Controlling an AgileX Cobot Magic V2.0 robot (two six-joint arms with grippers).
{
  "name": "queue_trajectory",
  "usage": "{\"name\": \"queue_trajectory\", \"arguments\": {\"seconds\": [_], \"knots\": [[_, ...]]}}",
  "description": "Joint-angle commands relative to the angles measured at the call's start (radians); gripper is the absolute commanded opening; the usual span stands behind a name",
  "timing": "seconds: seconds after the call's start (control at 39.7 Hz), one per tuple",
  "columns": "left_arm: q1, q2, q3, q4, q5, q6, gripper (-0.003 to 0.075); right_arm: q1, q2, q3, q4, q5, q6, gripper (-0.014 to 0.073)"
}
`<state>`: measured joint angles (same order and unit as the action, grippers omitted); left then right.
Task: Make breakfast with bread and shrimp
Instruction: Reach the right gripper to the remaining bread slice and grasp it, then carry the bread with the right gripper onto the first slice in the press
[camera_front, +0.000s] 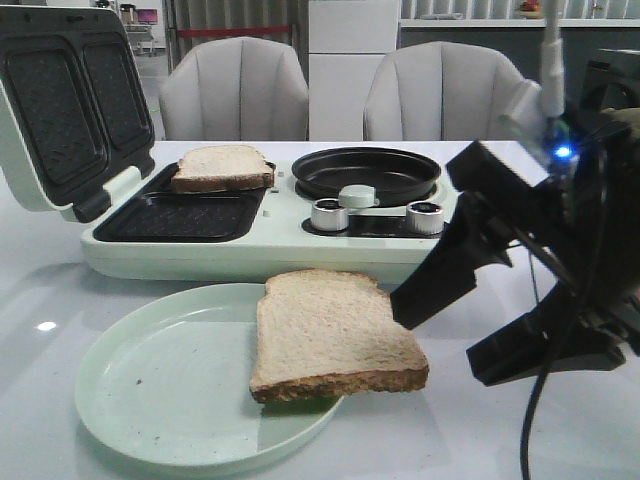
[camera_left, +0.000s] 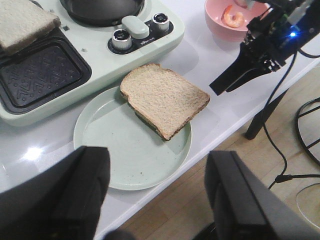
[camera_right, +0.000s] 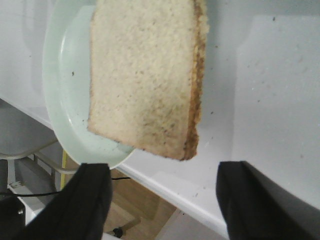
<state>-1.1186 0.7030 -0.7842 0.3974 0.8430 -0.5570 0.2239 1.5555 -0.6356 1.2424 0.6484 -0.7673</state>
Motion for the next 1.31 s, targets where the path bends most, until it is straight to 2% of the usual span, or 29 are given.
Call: {"name": "queue_trajectory", "arguments": {"seconds": [0.0,0.23,0.5,0.6,0.96,1.11,1.28], "knots": [[-0.007,-0.001,-0.024,0.026,-0.075,-0.009,0.0476,0.001,0.044,-0.066,0.046,0.052,-0.022,0.0549],[-0.007,-0.001,-0.024,0.026,-0.075,-0.009,0.0476,0.017,0.150,-0.135,0.046,0.064,-0.022,0.0549],[-0.007,-0.001,-0.024,0.026,-0.075,-0.009,0.0476,0.044,0.176,-0.190,0.046,0.094,-0.022,0.0530],[-0.007,-0.001,-0.024,0.026,-0.075,-0.009,0.0476,0.049,0.176,-0.200,0.046,0.107,-0.022,0.0456],[-0.007,-0.001,-0.024,0.026,-0.075,-0.009,0.0476,0.049,0.176,-0.202,0.032,0.088,-0.022,0.0058],[-0.007,-0.001,-0.024,0.026,-0.075,-0.009,0.0476,0.049,0.148,-0.202,0.032,0.123,-0.022,0.0035],[-0.007,-0.001,-0.024,0.026,-0.075,-0.009,0.0476,0.049,-0.042,-0.215,0.044,0.214,-0.022,0.0035]]}}
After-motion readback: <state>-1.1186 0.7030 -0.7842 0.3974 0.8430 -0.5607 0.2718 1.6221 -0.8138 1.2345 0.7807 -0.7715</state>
